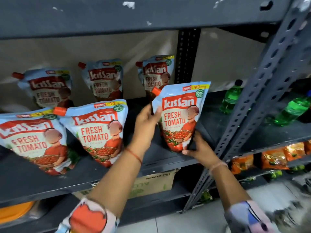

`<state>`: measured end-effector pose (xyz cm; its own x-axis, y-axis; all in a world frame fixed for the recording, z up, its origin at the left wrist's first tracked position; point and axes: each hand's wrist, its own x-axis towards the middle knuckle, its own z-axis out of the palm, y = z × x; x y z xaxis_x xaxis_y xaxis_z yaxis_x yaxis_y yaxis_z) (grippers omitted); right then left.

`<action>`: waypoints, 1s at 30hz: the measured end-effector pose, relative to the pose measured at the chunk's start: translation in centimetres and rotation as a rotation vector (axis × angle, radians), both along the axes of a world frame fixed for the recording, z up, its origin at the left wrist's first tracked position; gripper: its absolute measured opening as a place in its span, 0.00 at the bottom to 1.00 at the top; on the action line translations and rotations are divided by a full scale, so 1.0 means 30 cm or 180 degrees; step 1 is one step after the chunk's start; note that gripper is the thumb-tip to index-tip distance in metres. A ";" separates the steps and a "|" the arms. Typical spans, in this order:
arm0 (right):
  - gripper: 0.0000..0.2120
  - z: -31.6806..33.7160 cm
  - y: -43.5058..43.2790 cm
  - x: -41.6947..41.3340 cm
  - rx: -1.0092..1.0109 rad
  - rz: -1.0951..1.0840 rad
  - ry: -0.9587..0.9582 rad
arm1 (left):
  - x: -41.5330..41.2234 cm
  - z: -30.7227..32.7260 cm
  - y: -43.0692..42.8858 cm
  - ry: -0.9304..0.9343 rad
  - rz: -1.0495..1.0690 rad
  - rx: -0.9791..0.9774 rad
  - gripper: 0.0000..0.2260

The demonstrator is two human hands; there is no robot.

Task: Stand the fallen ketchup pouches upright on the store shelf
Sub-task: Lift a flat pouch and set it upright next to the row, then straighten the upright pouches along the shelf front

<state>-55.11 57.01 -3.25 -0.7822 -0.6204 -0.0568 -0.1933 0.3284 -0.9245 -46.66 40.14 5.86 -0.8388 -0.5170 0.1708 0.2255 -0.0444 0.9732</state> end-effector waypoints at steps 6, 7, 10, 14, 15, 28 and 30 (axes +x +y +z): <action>0.22 -0.085 -0.024 0.357 -0.0147 -0.0971 0.1518 | 0.488 -0.328 -0.048 -0.0599 0.1880 -0.0809 0.14; 0.22 -0.079 -0.078 0.391 -0.0269 -0.0629 0.1384 | 0.531 -0.354 -0.106 -0.0762 0.2074 -0.0831 0.17; 0.33 -0.031 -0.283 0.395 -0.0518 0.0193 0.0343 | 0.553 -0.365 -0.273 -0.1189 0.1655 -0.0775 0.29; 0.42 -0.005 -0.516 0.344 -0.0273 0.0863 -0.0165 | 0.485 -0.355 -0.398 -0.1252 0.0696 -0.0874 0.35; 0.40 -0.010 -0.541 0.339 -0.0243 0.0874 -0.0154 | 0.469 -0.354 -0.413 -0.1288 0.0596 -0.0811 0.36; 0.36 -0.043 -0.509 0.289 -0.0264 0.0632 -0.0051 | 0.407 -0.355 -0.383 -0.1298 0.0264 -0.0921 0.35; 0.38 -0.031 -0.507 0.294 -0.0225 0.0659 -0.0045 | 0.416 -0.340 -0.380 -0.1313 0.0242 -0.0981 0.36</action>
<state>-46.30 41.81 -4.16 -0.6371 -0.7706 -0.0175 -0.2368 0.2173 -0.9469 -34.17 28.75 -4.34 -0.8305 -0.5568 -0.0123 -0.1882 0.2598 0.9472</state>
